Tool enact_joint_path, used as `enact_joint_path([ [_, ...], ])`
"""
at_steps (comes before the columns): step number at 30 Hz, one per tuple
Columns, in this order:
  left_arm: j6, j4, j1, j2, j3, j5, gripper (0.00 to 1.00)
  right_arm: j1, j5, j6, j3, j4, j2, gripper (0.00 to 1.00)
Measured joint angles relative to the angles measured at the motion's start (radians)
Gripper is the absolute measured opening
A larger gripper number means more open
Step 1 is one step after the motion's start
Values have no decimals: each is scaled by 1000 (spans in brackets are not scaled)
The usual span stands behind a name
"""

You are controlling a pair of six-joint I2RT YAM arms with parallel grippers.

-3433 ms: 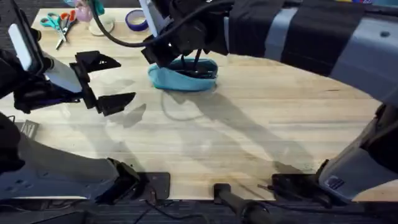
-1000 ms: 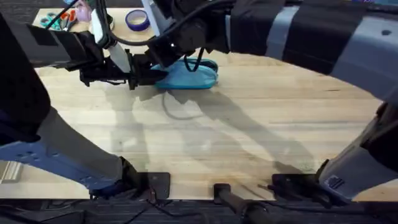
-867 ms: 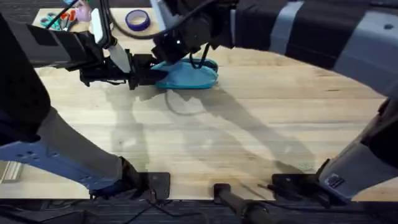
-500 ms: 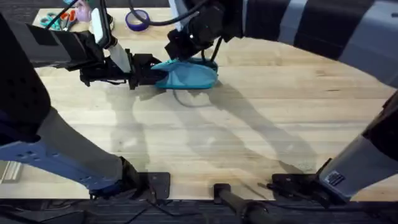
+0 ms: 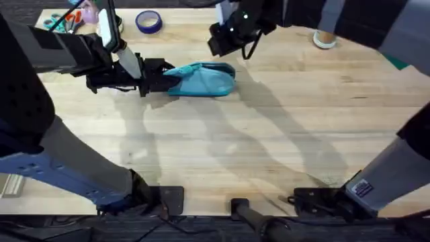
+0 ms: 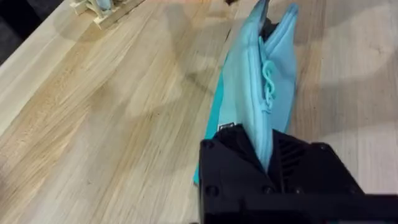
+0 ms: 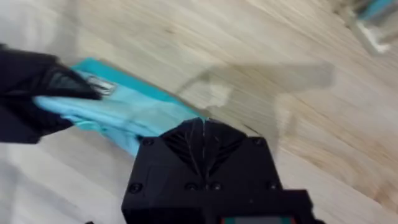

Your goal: Unzip the bag, pick up the pens from the table one at a time and place them inside, then zip the bag closed.

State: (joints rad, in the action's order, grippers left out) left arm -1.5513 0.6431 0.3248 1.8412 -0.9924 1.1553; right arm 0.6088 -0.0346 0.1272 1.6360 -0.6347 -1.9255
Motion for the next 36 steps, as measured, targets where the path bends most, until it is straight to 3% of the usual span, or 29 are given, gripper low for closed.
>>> enact_joint_path([
  [10,0,0,0,0,0,0,46,-35,-49,12,0,-38,15,32],
  [16,0,0,0,0,0,0,46,-35,-53,16,0,-85,119,34],
  [18,0,0,0,0,0,0,46,-35,-55,22,0,-105,160,219],
  [23,0,0,0,0,0,0,45,-35,-55,22,2,-161,218,929],
  [24,0,0,0,0,0,0,45,-34,-55,22,2,-172,223,978],
  [33,0,0,0,0,0,0,48,22,-55,23,2,-201,253,997],
  [35,-2,-1,0,0,0,2,143,35,-55,23,2,-201,253,997],
  [36,-1,-3,1,0,0,5,263,41,-55,22,2,-201,253,997],
])
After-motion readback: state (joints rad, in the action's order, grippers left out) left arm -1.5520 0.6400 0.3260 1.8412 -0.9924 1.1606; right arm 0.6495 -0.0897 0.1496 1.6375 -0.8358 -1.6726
